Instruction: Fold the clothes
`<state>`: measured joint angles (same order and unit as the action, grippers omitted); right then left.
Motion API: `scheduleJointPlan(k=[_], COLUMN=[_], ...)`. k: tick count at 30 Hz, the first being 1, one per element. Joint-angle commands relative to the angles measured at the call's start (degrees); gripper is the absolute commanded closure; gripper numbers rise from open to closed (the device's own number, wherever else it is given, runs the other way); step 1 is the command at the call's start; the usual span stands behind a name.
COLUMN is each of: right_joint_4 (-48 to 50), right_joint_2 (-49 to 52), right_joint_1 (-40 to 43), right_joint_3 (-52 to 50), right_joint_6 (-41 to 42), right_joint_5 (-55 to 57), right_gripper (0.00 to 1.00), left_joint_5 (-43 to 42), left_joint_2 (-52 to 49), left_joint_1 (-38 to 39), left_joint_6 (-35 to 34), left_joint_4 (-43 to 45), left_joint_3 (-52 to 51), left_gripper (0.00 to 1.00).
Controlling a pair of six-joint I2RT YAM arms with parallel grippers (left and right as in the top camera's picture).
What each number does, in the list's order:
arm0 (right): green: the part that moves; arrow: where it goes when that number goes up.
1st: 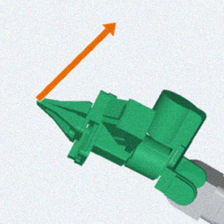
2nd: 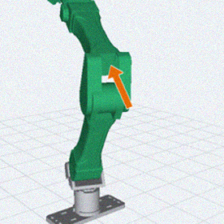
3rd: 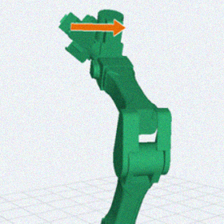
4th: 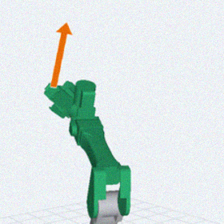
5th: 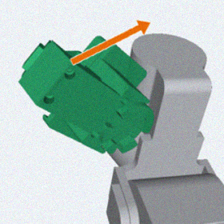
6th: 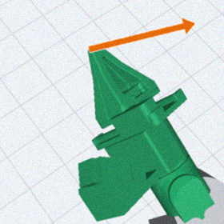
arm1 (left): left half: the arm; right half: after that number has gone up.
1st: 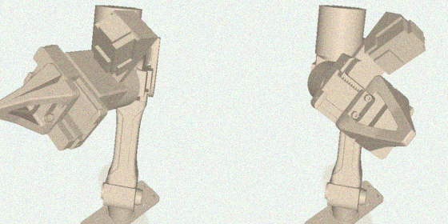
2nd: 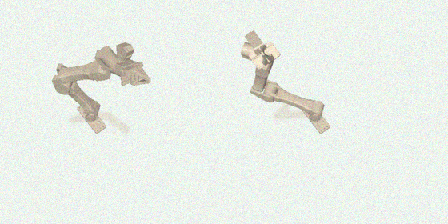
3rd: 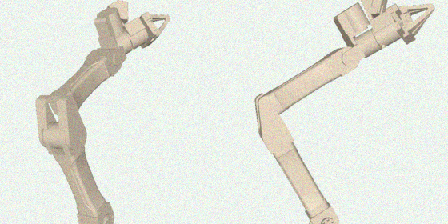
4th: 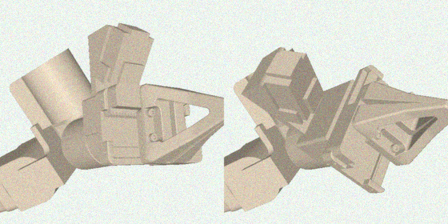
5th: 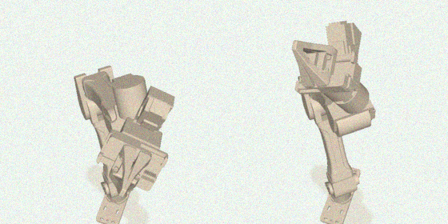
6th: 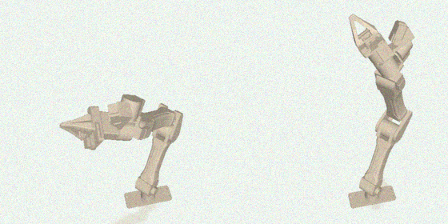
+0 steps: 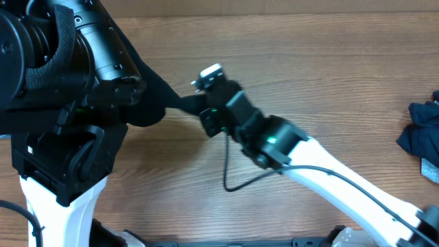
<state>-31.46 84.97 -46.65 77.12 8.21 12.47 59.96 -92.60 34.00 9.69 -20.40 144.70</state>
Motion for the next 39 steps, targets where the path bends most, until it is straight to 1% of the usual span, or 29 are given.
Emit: scheduleJointPlan(k=[1,6,9,12,13,15,17,18,20,21,24,27,29,31,33,35,36,37,39], right_joint_4=[-1.6,-3.7,-4.5,-5.3,-5.3,-5.2,-5.0,-5.0,-5.1,-5.1,-5.1,-5.1,-5.1,-5.1,-5.1,-5.2,-5.3,-5.5,-5.9], right_joint_2=[-7.3,-10.9,-11.6,-11.6,-11.6,-11.6,-11.6,-11.6,-11.6,-11.6,-11.6,-11.6,-11.6,-11.6,-11.6,-11.6,-11.6,-11.6,-11.6], right_joint_1=[4.3,10.3,11.8,12.1,12.2,12.6,13.1,13.5,14.3,14.9,16.0,16.5,16.5,16.5,16.5,16.5,16.5,16.5,16.5], right_joint_3=[0.2,0.2,0.2,0.2,0.2,0.2,0.3,0.3,0.3,0.6,1.8,3.7,5.0,6.3,7.7,9.1,9.9,11.0,12.6], right_joint_6=[-2.3,-2.3,-3.5,-4.0,-4.0,-4.0,-4.0,-4.0,-4.0,-4.0,-4.0,-4.0,-4.1,-4.3,-4.3,-4.3,-4.3,-4.3,-4.9], right_joint_5=[3.6,2.4,1.2,1.6,1.6,1.7,1.9,2.1,2.1,2.1,2.1,2.0,1.2,0.9,0.9,0.9,0.9,0.7,-0.8], right_gripper=[0.96,0.96,0.96,0.96,0.96,0.96,0.96,0.96,0.96,0.96,0.96,0.96,0.96,0.96,0.96,0.96,0.96,0.96,0.96], left_joint_5=[2.4,3.7,4.9,7.6,7.8,7.7,6.9,4.9,0.2,-3.8,-11.5,-15.3,-16.3,-16.4,-16.4,-16.5,-16.5,-16.6,-18.0], left_joint_2=[0.4,-0.8,-1.8,-3.5,-4.0,-5.1,-6.1,-6.4,-7.0,-7.1,-7.1,-7.1,-7.1,-7.1,-7.2,-7.4,-7.5,-7.8,-8.3], left_joint_1=[-0.7,-0.7,-0.7,-1.7,-2.3,-4.1,-6.4,-7.9,-10.4,-12.0,-14.6,-15.9,-16.1,-16.1,-16.1,-16.1,-16.2,-16.4,-16.4], left_joint_6=[1.6,1.5,1.4,-0.5,-1.6,-6.5,-13.8,-17.6,-22.5,-25.1,-28.9,-29.5,-29.4,-29.4,-29.4,-29.4,-29.4,-29.4,-29.4], left_joint_4=[-0.8,-5.2,-7.2,-10.4,-12.5,-18.3,-24.9,-28.4,-32.8,-35.2,-38.4,-39.6,-40.2,-41.3,-42.9,-44.5,-45.3,-46.0,-47.2], left_joint_3=[1.3,1.3,1.3,1.3,1.3,1.3,1.3,1.3,1.3,1.3,1.3,1.3,1.3,1.3,1.3,1.3,1.3,1.3,1.3], left_gripper=[0.96,0.96,0.96,0.95,0.95,0.91,0.91,0.90,0.89,0.89,0.90,0.88,0.83,0.74,0.59,0.52,0.45,0.42,0.41])
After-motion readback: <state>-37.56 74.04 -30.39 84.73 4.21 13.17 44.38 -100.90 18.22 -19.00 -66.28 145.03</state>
